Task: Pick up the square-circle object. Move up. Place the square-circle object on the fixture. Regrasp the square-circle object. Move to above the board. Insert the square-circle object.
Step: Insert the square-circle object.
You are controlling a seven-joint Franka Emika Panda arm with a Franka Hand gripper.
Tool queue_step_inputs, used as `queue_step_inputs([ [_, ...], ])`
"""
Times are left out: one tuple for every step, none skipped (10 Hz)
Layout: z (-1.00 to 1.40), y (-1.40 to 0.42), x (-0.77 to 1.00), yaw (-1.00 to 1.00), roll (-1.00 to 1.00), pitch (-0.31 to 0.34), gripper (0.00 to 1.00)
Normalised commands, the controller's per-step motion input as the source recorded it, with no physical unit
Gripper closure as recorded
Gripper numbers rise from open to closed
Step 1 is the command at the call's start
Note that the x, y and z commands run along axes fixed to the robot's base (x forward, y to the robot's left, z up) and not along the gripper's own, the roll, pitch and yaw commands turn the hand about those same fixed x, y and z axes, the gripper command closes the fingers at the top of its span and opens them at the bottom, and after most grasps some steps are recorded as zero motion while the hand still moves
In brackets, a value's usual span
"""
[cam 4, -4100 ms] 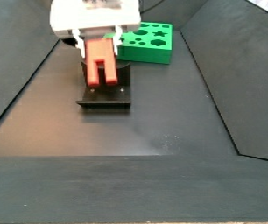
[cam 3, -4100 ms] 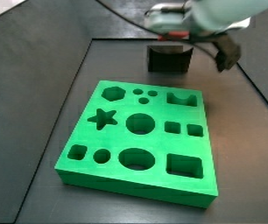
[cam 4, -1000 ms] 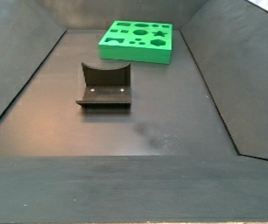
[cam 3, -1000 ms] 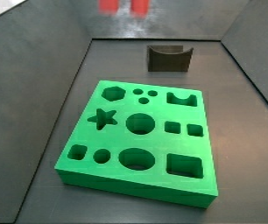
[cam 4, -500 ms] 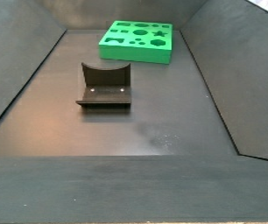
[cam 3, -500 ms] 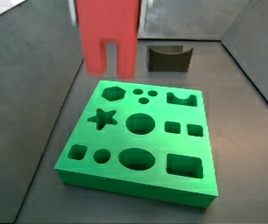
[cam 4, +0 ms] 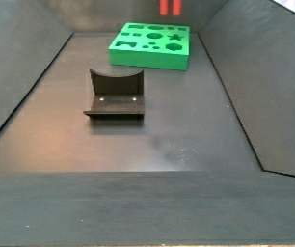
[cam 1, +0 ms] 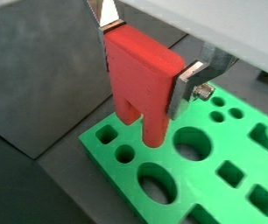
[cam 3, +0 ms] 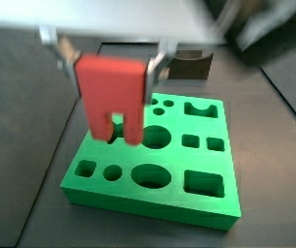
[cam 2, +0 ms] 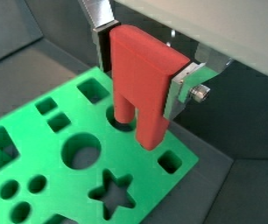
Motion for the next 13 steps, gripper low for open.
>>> queue_step_inputs([
  [-0.48, 0.04, -0.49, 0.0, -0.05, -0.167, 1.0],
  [-0.43, 0.0, -0.29, 0.0, -0.13, 0.0, 1.0],
  [-0.59, -0.05, -0.23, -0.01, -0.16, -0.07, 1.0],
  [-0.45, -0.09, -0.08, -0.05, -0.13, -0.086, 1.0],
  [-0.13, -0.12, 0.01, -0.14, 0.0, 0.0, 1.0],
  [-0.04, -0.17, 0.13, -0.14, 0.0, 0.016, 1.0],
  [0.0, -0.25, 0.13, -0.07, 0.06, 0.033, 1.0],
  [-0.07, -0.29, 0.02, 0.0, 0.03, 0.0, 1.0],
  [-0.15, -0.27, 0.03, 0.0, 0.0, 0.0, 1.0],
  [-0.25, 0.0, 0.06, 0.0, 0.0, 0.0, 1.0],
  [-0.25, 0.21, 0.0, 0.02, 0.05, 0.0, 1.0],
  [-0.27, 0.32, 0.0, 0.02, 0.12, 0.0, 1.0],
  [-0.26, 0.39, 0.0, 0.07, 0.13, 0.0, 1.0],
])
